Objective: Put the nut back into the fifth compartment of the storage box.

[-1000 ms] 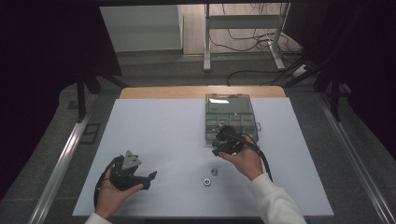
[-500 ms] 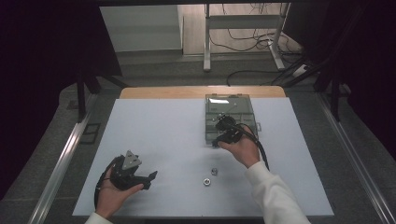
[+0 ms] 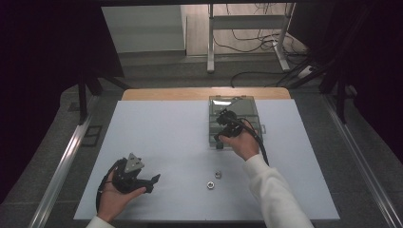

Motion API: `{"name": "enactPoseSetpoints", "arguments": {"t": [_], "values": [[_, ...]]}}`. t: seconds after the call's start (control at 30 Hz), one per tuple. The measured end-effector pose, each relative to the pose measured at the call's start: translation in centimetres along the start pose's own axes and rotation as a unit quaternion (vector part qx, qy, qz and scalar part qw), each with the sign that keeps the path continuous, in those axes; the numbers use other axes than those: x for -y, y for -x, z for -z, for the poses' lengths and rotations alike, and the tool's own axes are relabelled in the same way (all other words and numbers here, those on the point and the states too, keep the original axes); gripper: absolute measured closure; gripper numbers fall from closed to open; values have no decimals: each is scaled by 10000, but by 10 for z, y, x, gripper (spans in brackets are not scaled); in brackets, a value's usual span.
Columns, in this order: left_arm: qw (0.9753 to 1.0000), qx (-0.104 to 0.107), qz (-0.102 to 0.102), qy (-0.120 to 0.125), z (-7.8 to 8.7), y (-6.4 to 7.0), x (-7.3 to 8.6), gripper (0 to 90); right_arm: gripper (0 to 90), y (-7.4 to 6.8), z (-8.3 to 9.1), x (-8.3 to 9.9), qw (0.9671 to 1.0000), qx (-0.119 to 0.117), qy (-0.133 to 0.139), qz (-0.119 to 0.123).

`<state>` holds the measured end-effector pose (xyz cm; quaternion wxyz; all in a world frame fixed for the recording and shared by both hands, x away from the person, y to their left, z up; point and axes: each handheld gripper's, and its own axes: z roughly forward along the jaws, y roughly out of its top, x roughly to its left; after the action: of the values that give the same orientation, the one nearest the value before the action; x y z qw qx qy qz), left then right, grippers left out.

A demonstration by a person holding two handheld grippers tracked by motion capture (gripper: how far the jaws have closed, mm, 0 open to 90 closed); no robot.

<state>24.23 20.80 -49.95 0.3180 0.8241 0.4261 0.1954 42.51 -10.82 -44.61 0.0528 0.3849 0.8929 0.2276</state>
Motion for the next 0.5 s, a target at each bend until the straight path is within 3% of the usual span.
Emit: {"name": "enactPoseSetpoints", "arguments": {"t": [0.5], "values": [[10000,14,-27,-17,0,0,0,102,703,7,-8,-20,9999,93,20,-133]]}}
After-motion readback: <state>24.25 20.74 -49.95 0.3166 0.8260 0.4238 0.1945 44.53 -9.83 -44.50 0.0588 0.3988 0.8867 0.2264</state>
